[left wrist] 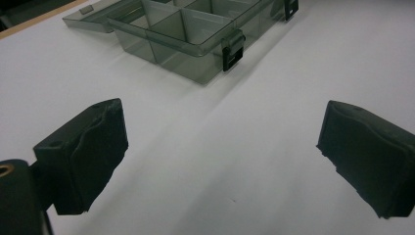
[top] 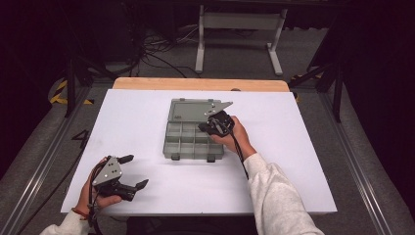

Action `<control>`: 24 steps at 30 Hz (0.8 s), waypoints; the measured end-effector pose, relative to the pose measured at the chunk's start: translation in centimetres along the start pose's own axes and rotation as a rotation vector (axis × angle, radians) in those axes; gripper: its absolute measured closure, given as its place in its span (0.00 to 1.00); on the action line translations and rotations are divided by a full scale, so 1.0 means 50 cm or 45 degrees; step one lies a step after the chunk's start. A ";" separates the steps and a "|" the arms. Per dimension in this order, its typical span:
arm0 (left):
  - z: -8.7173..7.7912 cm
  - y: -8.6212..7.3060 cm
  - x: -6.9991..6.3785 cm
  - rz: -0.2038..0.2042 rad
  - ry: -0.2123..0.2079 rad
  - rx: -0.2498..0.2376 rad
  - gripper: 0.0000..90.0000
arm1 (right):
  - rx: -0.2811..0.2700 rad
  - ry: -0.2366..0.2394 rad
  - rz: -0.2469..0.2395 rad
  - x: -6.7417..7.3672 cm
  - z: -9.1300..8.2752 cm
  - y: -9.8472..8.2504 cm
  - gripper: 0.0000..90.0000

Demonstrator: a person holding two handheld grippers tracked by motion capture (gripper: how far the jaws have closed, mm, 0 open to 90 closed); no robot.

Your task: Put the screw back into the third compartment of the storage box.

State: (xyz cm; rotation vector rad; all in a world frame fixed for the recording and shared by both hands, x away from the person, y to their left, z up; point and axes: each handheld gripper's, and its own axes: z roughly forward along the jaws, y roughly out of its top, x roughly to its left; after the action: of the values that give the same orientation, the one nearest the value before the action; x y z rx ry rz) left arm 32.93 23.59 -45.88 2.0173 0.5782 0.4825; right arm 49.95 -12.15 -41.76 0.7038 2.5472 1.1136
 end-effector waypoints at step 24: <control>-0.003 0.021 0.013 0.006 0.035 -0.019 0.07 | -0.199 -0.073 -0.044 0.026 -0.109 -0.043 1.00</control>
State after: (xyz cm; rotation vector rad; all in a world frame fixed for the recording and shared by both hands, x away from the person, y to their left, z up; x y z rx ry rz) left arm 33.62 23.60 -44.83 2.0010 0.5855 0.5169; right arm 45.84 -16.02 -39.80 0.6404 2.3844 1.2459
